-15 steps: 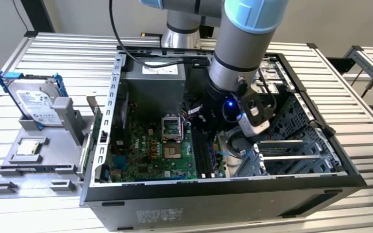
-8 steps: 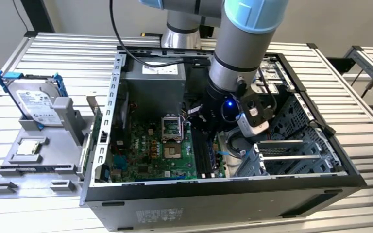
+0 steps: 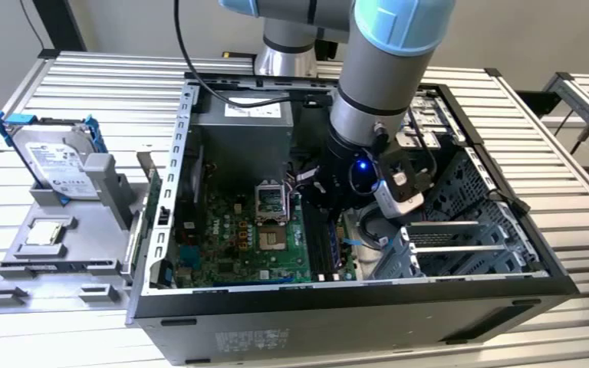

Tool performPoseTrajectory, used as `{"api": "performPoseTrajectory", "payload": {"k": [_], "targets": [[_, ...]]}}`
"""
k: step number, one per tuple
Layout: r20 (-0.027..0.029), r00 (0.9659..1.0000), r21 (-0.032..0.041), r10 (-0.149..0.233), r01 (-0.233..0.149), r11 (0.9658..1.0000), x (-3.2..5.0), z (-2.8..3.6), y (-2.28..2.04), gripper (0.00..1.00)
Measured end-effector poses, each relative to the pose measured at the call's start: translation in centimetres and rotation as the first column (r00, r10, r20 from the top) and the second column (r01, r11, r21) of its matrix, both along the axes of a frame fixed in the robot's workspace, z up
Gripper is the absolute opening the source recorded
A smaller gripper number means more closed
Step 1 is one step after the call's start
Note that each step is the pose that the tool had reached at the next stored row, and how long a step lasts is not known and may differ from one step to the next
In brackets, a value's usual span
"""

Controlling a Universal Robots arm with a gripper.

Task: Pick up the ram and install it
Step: 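Insert the ram into the slot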

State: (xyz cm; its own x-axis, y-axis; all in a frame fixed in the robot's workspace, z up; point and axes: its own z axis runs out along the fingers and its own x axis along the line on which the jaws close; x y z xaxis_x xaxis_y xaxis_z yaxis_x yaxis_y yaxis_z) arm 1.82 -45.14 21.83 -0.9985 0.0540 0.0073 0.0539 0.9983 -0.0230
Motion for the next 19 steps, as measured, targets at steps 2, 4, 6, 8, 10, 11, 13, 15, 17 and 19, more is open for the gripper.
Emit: {"api": "performPoseTrajectory", "payload": {"k": [2,4,6,8,10,11,13,15,17,19], "targets": [[-0.0001,1.0,-0.0004,-0.001,0.001,1.0,0.02,0.01,0.06,0.0],[0.0002,1.0,0.0013,-0.002,0.002,1.0,0.04,-0.05,0.17,0.0],[0.0002,1.0,0.0007,-0.002,0.002,1.0,0.04,-0.03,0.16,0.0],[0.0001,1.0,0.0003,-0.003,0.003,1.0,0.03,-0.02,0.16,0.0],[0.0001,1.0,0.0004,-0.003,0.003,1.0,0.03,-0.02,0.16,0.0],[0.0001,1.0,0.0003,-0.003,0.003,1.0,0.03,-0.02,0.16,0.0],[0.0001,1.0,0.0005,-0.003,0.003,1.0,0.03,0.02,0.14,0.0],[0.0,1.0,0.001,-0.003,0.003,1.0,0.03,0.16,0.11,0.0],[0.0,1.0,0.001,-0.003,0.003,1.0,0.03,0.43,0.11,0.0],[0.0,1.0,0.0013,-0.003,0.003,1.0,-0.08,0.43,0.11,0.0]]}}
